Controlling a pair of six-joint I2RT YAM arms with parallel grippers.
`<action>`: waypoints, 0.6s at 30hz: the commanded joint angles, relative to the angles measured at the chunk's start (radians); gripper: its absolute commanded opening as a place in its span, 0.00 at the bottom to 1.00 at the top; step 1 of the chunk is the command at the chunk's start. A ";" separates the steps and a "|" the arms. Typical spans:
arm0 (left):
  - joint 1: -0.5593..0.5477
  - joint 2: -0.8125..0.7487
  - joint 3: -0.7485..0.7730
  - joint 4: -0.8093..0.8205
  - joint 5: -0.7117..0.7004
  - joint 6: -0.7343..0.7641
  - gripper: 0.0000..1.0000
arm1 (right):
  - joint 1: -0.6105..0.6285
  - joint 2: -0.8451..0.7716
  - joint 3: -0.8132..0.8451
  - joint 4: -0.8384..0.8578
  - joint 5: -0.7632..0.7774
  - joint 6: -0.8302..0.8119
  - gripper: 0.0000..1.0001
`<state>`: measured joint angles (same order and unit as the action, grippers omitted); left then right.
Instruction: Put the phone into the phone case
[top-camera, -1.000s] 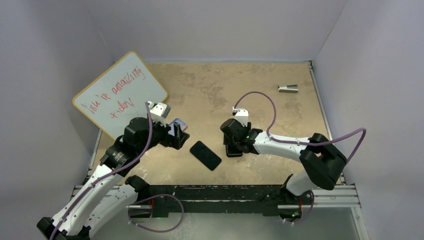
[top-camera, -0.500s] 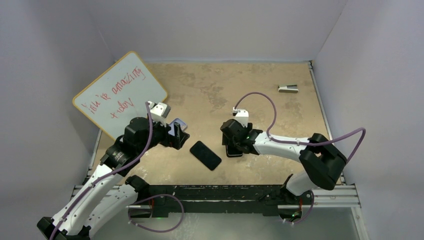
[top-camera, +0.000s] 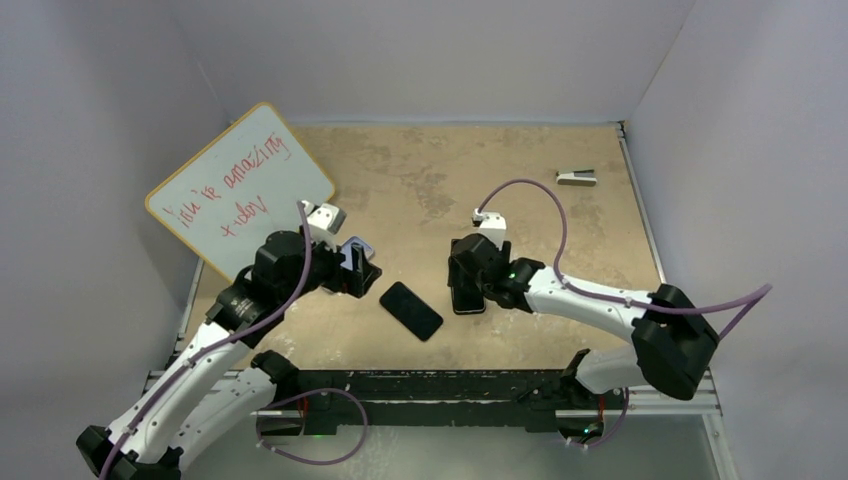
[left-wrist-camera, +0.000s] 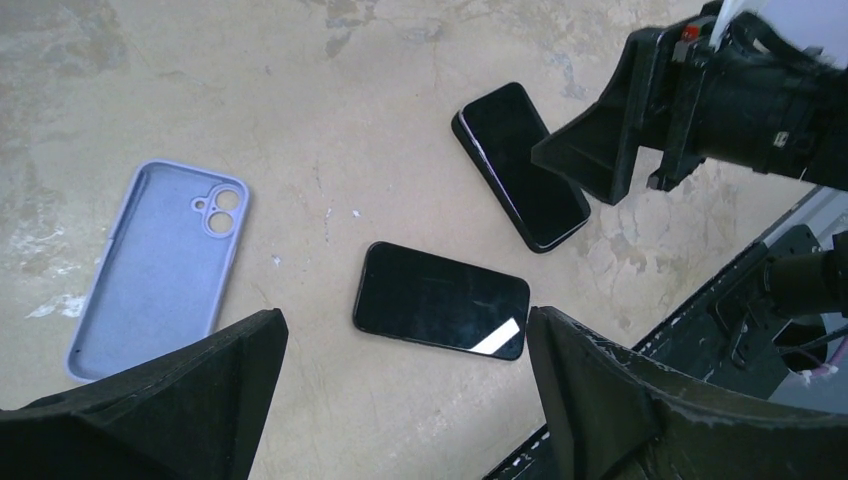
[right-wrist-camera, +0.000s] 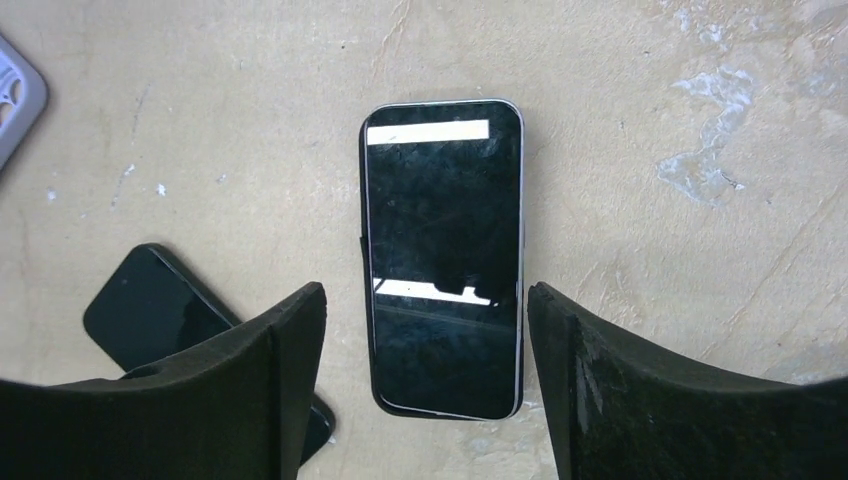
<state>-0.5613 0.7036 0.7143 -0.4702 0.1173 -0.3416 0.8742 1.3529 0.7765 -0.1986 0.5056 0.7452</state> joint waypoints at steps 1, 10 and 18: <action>0.000 0.085 0.035 0.069 0.087 -0.039 0.93 | -0.086 -0.052 -0.043 0.008 -0.123 -0.044 0.72; -0.005 0.390 -0.016 0.393 0.299 -0.181 0.79 | -0.318 -0.076 -0.172 0.184 -0.499 -0.085 0.66; -0.011 0.641 -0.008 0.623 0.293 -0.287 0.68 | -0.366 -0.026 -0.253 0.372 -0.641 -0.032 0.78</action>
<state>-0.5663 1.2720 0.7048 -0.0326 0.3798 -0.5510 0.5186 1.2915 0.5533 0.0277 -0.0174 0.6895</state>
